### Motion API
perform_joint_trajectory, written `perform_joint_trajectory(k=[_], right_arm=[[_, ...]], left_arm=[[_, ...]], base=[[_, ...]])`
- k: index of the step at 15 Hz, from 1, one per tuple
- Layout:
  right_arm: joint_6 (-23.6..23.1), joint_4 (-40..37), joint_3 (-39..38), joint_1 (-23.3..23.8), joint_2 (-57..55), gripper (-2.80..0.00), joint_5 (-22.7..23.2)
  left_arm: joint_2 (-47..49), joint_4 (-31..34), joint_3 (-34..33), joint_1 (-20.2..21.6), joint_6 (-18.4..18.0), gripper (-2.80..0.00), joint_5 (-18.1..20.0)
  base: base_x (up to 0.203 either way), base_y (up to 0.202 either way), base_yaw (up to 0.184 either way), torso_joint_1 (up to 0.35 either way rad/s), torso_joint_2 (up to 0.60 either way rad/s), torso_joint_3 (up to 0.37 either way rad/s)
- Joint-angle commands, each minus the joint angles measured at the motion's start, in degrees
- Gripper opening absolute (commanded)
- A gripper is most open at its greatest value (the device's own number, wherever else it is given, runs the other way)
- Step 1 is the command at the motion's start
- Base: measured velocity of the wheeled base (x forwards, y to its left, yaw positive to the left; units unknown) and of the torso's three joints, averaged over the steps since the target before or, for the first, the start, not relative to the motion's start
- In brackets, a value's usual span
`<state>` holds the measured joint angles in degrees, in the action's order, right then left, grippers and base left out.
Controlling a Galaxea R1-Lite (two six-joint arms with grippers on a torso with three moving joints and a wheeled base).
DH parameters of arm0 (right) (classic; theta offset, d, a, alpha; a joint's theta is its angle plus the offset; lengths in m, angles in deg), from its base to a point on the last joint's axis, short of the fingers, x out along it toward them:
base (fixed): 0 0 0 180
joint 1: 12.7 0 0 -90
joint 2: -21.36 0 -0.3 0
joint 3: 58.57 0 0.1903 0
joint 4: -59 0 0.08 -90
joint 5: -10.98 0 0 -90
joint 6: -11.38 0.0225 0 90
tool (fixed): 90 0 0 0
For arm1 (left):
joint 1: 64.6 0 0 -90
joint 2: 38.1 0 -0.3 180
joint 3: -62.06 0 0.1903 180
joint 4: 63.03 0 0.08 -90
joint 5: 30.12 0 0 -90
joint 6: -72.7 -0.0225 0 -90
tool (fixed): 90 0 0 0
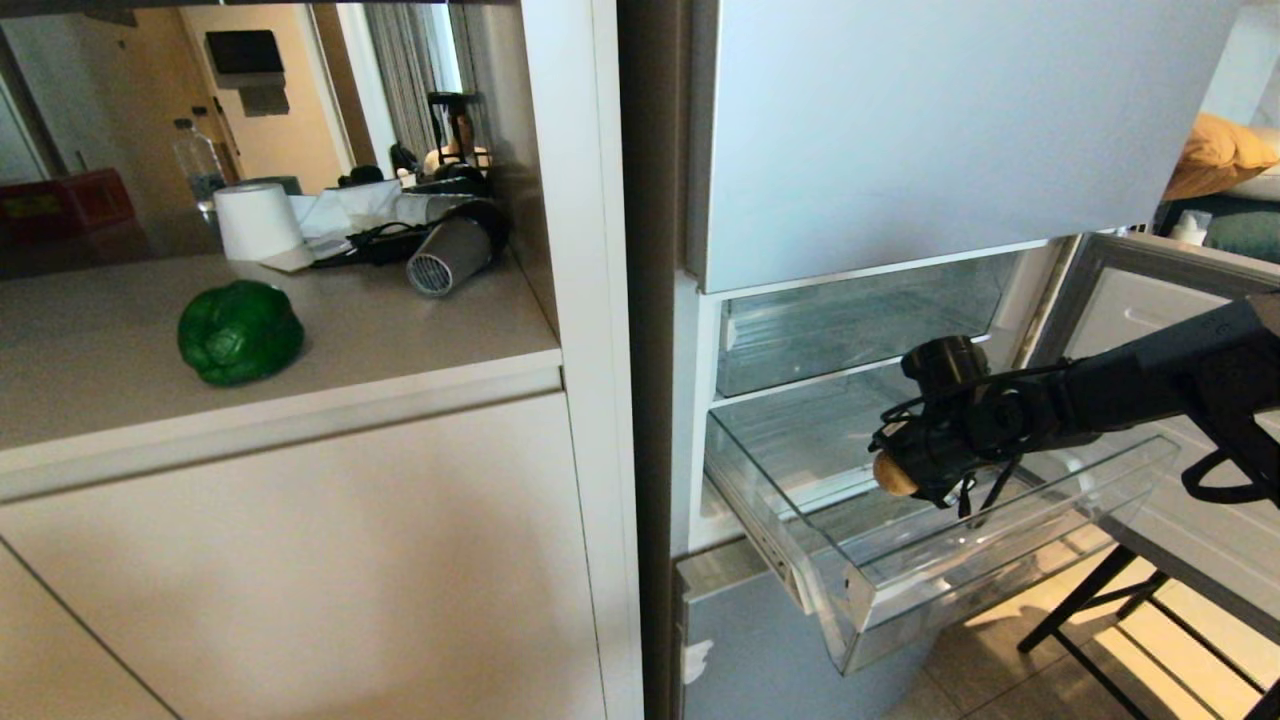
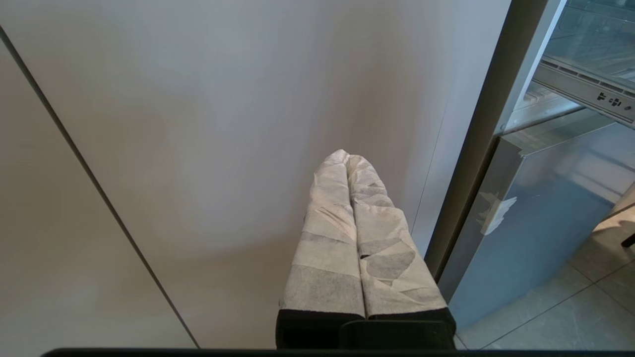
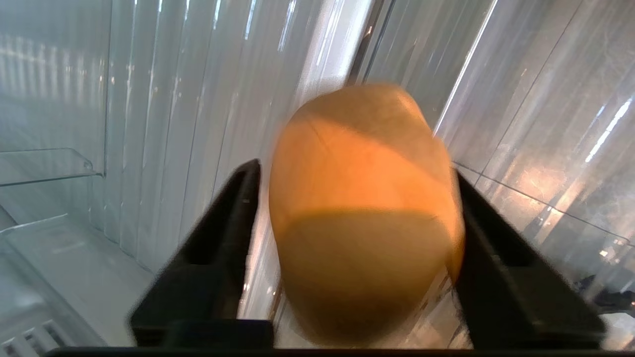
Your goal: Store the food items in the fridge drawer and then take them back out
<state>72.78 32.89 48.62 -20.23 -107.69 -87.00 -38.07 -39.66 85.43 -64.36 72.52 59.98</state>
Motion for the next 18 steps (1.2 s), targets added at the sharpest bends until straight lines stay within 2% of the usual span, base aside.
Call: perform_joint_trajectory(k=[1, 7, 10, 12, 13, 18], right_arm=[[0.4, 0.0, -0.2, 0.0, 0.6, 0.00, 0.0], [0.4, 0.0, -0.4, 0.0, 1.6, 0.00, 0.0], [-0.9, 0.1, 0.4, -0.1, 5.0, 0.00, -0.2], [-3.4, 0.2, 1.1, -0.6, 7.2, 0.00, -0.2], [-3.9, 0.2, 1.8, -0.7, 7.2, -2.80, -0.2], [-4.2, 0.1, 1.1, -1.4, 9.5, -2.80, -1.8]], left_arm=[[0.0, 0.1, 0.0, 0.0, 0.0, -2.80, 0.0], [0.0, 0.0, 0.0, 0.0, 0.0, -2.80, 0.0], [0.0, 0.0, 0.0, 0.0, 0.0, -2.80, 0.0], [0.0, 0.0, 0.0, 0.0, 0.0, -2.80, 0.0], [0.0, 0.0, 0.0, 0.0, 0.0, -2.80, 0.0], [0.0, 0.0, 0.0, 0.0, 0.0, -2.80, 0.0]], base=[[0.000, 0.000, 0.000, 0.000, 0.00, 0.000], [0.000, 0.000, 0.000, 0.000, 0.00, 0.000], [0.000, 0.000, 0.000, 0.000, 0.00, 0.000], [0.000, 0.000, 0.000, 0.000, 0.00, 0.000], [0.000, 0.000, 0.000, 0.000, 0.00, 0.000], [0.000, 0.000, 0.000, 0.000, 0.00, 0.000]])
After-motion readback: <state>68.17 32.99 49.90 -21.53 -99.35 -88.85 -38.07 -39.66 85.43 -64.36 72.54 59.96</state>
